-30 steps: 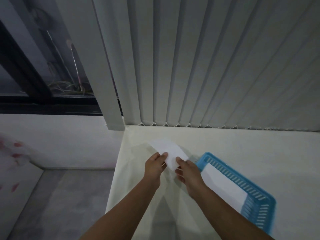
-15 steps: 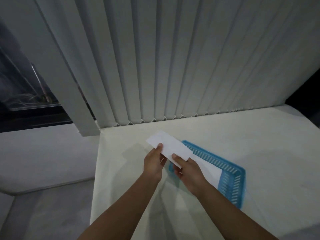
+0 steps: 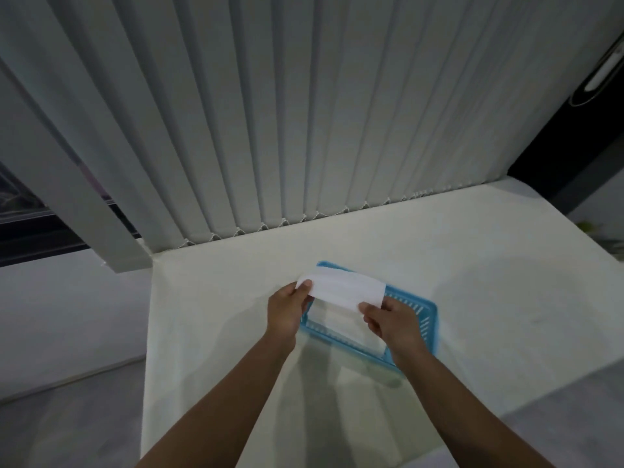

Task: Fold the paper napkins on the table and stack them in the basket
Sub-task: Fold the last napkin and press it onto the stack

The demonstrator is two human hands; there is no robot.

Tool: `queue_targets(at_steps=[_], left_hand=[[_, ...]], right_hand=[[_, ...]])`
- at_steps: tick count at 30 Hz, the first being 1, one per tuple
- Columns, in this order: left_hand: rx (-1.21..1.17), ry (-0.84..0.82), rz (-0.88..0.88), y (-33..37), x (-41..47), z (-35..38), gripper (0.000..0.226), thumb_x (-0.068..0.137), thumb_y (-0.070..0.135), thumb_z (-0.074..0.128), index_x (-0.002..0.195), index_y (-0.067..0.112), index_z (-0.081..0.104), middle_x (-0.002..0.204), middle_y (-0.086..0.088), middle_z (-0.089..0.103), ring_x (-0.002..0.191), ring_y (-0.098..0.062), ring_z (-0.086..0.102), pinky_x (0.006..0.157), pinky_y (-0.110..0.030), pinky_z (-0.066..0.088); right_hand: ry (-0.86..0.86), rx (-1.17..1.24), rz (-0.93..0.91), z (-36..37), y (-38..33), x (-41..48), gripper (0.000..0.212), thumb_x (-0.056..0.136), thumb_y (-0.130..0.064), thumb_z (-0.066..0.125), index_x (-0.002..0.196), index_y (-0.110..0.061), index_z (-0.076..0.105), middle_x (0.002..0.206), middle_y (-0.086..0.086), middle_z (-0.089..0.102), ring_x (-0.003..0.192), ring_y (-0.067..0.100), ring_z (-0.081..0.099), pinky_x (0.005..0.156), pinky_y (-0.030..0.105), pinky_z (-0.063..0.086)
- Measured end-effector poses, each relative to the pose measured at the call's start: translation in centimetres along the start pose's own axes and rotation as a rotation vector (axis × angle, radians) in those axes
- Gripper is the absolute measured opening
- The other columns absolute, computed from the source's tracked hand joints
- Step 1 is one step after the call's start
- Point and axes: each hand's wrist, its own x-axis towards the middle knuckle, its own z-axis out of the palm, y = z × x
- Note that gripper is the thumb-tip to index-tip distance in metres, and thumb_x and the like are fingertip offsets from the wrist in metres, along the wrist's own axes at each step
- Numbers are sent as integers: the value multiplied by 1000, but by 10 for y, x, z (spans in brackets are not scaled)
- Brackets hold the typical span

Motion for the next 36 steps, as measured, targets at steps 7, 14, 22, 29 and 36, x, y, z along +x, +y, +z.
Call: queue_targets(at_steps=[7, 14, 22, 29, 36], left_hand=[[614, -14, 166, -15, 5, -4, 27, 89, 39, 57, 92, 17, 74, 85, 1, 71, 81, -17, 65, 75, -30, 50], [914, 68, 323, -20, 16, -11, 22, 93, 28, 51, 102, 28, 71, 115, -5, 58, 111, -23, 52, 92, -37, 45], [1235, -67, 298, -25, 32, -3, 40, 98, 23, 35, 127, 38, 57, 156, -1, 27, 140, -25, 22, 114, -40, 23], [1280, -117, 306, -22, 34, -4, 44, 99, 20, 30, 131, 40, 54, 159, -3, 20, 142, -25, 18, 116, -41, 18], [1246, -133, 318, -22, 33, -5, 44, 98, 18, 31, 128, 38, 57, 159, -2, 21, 142, -24, 18, 116, -40, 17]], right_hand=[[5, -84, 64, -34, 14, 5, 10, 80, -3, 72, 78, -5, 62, 65, 8, 59, 57, 15, 53, 56, 24, 46], [169, -229, 128, -45, 36, 2, 29, 87, -34, 66, 77, -7, 63, 72, 4, 62, 63, 19, 57, 66, 34, 47], [259, -268, 89, -45, 37, 7, 16, 86, -15, 64, 71, -13, 67, 79, 6, 69, 75, 24, 61, 79, 38, 49], [265, -139, 104, -40, 43, -1, 18, 86, -14, 66, 68, -12, 67, 72, 4, 65, 67, 18, 57, 77, 38, 49], [251, -155, 69, -34, 38, 2, 17, 86, -14, 66, 69, -14, 67, 74, 2, 66, 68, 16, 58, 78, 36, 49]])
